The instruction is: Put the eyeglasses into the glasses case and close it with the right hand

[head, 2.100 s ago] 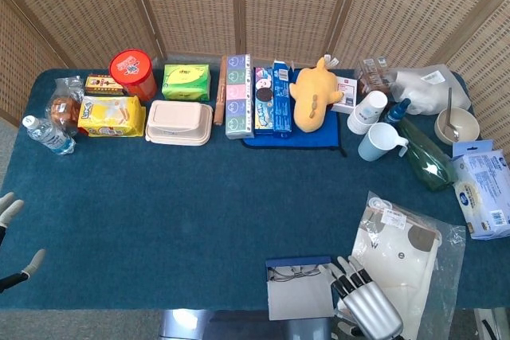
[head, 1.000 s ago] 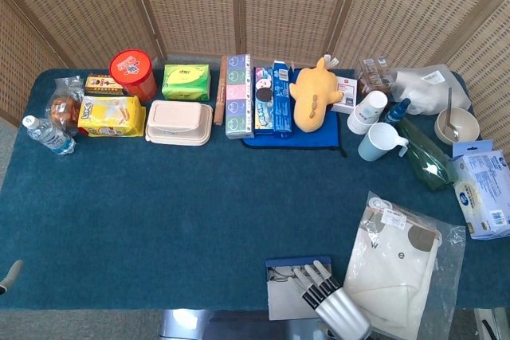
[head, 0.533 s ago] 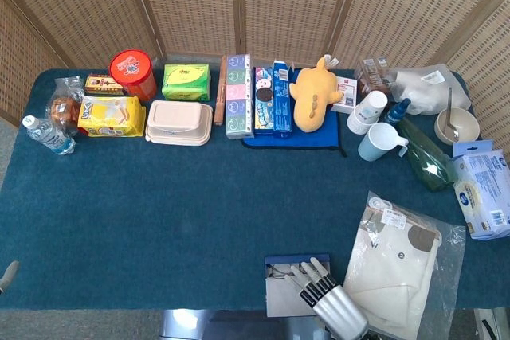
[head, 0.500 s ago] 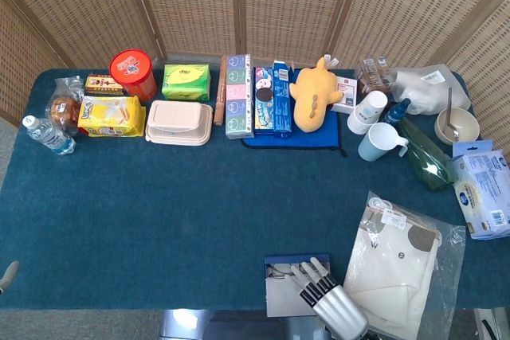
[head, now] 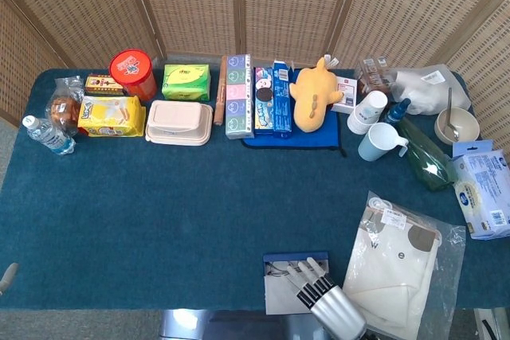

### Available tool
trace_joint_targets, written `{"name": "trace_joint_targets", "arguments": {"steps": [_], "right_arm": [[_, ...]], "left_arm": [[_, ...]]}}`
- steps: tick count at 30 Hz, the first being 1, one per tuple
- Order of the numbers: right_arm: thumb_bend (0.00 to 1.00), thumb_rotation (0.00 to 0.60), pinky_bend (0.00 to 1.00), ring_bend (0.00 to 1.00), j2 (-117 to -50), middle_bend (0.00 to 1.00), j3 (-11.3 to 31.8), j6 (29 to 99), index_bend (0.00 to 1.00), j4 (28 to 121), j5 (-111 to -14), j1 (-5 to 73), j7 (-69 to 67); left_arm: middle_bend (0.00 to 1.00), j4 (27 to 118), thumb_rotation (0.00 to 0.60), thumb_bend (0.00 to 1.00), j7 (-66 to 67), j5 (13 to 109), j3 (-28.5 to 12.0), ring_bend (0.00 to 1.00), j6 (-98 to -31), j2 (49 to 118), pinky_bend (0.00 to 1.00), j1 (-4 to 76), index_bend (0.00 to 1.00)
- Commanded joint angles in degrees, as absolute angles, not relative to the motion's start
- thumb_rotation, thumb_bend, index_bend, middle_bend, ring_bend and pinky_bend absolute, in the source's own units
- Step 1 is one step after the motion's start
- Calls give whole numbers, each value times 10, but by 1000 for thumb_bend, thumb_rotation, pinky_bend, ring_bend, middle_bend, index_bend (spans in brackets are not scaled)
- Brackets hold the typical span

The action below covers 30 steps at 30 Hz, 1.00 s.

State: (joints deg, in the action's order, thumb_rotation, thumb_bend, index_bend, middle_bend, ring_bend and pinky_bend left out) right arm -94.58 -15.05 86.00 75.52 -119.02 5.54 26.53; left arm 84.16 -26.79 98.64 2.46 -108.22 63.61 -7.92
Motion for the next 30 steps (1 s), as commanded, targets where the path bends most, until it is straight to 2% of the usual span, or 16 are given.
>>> {"name": "trace_joint_targets", "arguments": {"steps": [1, 11, 14, 16, 22, 30], "right_arm": [[145, 524, 71, 14, -940, 42, -149, 859, 0, 772, -1199, 60, 274], [155, 562, 74, 28, -923, 59, -122, 837, 6, 821, -1190, 81, 285], [195, 583, 80, 42, -920, 79, -117, 829, 57, 829, -1185, 85, 286], [234, 600, 82, 56, -917, 97, -115, 822, 125, 835, -1180, 88, 285], [330, 600, 90, 101, -913, 139, -110, 802, 276, 846, -1166, 93, 288], [342, 600, 93, 117, -904, 162, -109, 770, 321, 863, -1150, 98, 308]], "left_arm": [[15, 840, 600, 281, -270, 986, 24, 0, -1083, 637, 0, -80, 0], [15, 825, 600, 282, -285, 977, 22, 0, -1083, 643, 0, -83, 0], [15, 821, 600, 282, -288, 976, 21, 0, -1083, 644, 0, -84, 0], [15, 818, 600, 282, -290, 974, 21, 0, -1082, 645, 0, -84, 0], [15, 811, 600, 281, -294, 972, 20, 0, -1080, 649, 0, -84, 0], [15, 807, 600, 281, -295, 971, 19, 0, -1078, 651, 0, -84, 0]]}}
